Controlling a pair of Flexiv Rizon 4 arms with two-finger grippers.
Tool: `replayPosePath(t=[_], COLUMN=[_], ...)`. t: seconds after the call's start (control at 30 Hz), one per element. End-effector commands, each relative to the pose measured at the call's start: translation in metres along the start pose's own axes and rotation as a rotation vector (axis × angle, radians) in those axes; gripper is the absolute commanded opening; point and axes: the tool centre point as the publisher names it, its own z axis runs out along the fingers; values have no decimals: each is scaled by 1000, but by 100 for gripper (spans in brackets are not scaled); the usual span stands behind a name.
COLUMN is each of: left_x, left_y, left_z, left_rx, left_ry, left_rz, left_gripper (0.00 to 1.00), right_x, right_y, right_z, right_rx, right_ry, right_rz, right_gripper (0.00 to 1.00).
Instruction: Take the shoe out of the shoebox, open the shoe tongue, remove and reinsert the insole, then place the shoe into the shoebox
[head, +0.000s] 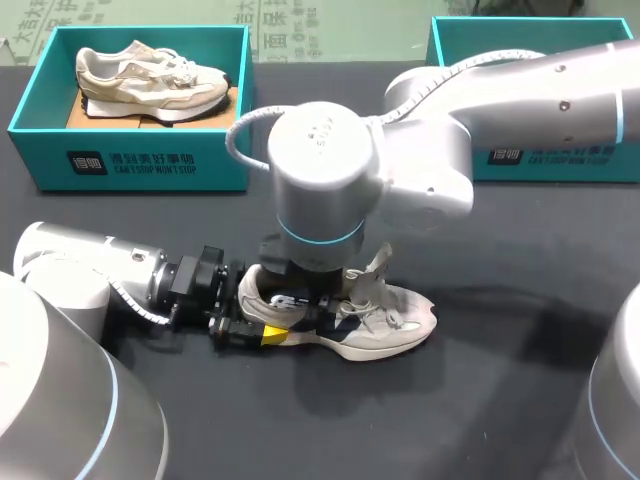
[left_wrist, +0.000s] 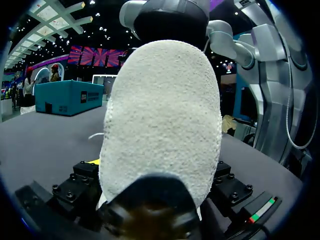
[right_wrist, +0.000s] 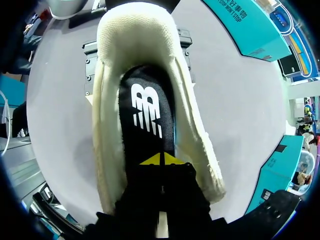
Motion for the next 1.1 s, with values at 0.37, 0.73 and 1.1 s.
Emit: replayPosePath(t=[0.37,0.73,1.1], left_x=[-1,-1,-1], left_y=[0,0,0], left_z=[0,0,0], left_rx=[-1,-1,-1], left_ry=[0,0,0], left_rz=[-1,-1,-1], left_gripper=[0,0,0], right_x=[-10,-14,-10], right_y=[0,-5,-3], right_z=[8,19,44], right_rx=[2,20,27], right_ry=[3,46,155], right_rz=[-5,-2,-20], right_gripper=[16,28,30])
